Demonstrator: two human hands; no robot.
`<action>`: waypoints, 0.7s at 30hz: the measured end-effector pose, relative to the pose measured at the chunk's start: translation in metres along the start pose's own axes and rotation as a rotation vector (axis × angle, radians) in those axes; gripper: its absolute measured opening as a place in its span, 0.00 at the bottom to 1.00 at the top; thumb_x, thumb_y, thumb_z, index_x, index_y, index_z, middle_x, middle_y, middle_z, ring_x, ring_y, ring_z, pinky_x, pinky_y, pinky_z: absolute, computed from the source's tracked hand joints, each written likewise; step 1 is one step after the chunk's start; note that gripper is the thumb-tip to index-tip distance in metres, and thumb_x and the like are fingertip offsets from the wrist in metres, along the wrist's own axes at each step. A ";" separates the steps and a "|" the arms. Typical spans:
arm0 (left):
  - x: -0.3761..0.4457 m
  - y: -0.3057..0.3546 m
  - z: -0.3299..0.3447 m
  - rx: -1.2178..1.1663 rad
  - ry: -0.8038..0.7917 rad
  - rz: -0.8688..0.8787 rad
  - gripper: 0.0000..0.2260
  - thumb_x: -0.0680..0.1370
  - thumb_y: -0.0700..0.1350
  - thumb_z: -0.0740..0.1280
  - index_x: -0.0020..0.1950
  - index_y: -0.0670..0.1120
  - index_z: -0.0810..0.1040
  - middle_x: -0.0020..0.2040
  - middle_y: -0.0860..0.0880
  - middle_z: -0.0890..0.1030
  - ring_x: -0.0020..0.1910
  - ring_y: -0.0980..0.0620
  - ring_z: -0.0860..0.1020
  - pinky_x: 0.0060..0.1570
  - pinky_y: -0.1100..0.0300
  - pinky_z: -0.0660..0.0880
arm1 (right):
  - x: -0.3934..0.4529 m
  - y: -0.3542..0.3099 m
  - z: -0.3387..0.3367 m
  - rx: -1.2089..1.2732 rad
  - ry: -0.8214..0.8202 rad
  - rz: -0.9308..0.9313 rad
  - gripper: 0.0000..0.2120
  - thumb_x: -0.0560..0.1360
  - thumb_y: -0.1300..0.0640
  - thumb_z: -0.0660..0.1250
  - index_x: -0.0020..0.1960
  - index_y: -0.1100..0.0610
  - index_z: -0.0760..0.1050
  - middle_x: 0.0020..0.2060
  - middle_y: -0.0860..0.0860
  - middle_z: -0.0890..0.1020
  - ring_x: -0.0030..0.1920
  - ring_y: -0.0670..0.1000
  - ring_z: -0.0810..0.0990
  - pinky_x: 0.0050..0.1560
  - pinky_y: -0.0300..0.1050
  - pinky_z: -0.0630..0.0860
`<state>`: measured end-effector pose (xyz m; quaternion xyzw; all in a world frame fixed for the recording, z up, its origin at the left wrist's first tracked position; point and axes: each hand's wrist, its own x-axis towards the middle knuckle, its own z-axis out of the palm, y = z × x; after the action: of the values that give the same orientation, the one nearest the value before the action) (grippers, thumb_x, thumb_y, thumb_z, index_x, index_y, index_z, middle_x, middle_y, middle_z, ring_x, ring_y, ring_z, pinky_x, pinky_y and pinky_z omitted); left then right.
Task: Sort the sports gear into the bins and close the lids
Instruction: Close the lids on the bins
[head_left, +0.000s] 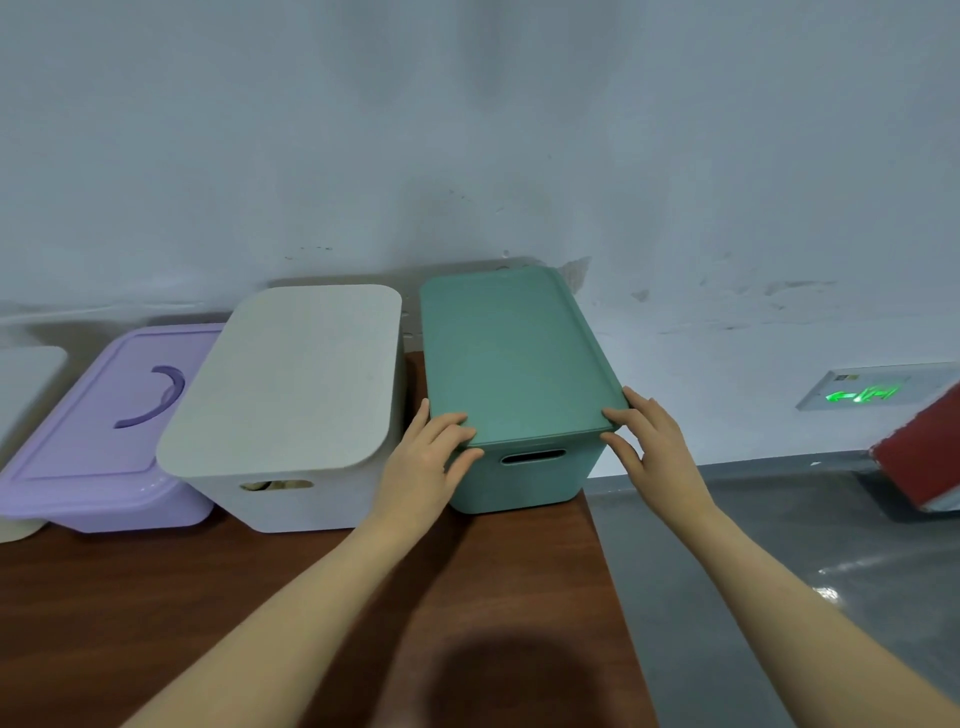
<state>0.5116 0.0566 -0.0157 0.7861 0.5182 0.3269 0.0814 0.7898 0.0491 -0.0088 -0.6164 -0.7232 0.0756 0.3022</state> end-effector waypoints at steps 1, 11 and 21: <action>-0.001 0.000 0.001 0.012 -0.001 -0.001 0.14 0.75 0.52 0.66 0.48 0.42 0.80 0.55 0.46 0.81 0.64 0.38 0.72 0.65 0.48 0.66 | 0.000 0.002 0.002 -0.041 0.012 -0.015 0.11 0.76 0.55 0.67 0.55 0.60 0.78 0.63 0.60 0.75 0.62 0.60 0.72 0.65 0.50 0.65; 0.008 0.008 -0.005 0.197 -0.130 -0.046 0.20 0.78 0.59 0.51 0.54 0.47 0.76 0.63 0.49 0.76 0.72 0.41 0.61 0.70 0.50 0.55 | 0.010 -0.014 -0.001 -0.299 0.058 0.019 0.20 0.74 0.41 0.57 0.49 0.54 0.80 0.50 0.56 0.81 0.49 0.58 0.79 0.60 0.50 0.62; 0.094 -0.005 0.007 0.376 -0.418 -0.327 0.27 0.80 0.61 0.48 0.76 0.51 0.53 0.77 0.46 0.50 0.76 0.45 0.44 0.73 0.47 0.45 | 0.090 -0.019 0.011 -0.337 -0.263 0.044 0.25 0.79 0.40 0.53 0.72 0.49 0.63 0.74 0.52 0.61 0.73 0.53 0.58 0.70 0.47 0.52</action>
<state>0.5349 0.1415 0.0170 0.7438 0.6610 0.0396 0.0911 0.7629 0.1317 0.0219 -0.6588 -0.7451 0.0401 0.0962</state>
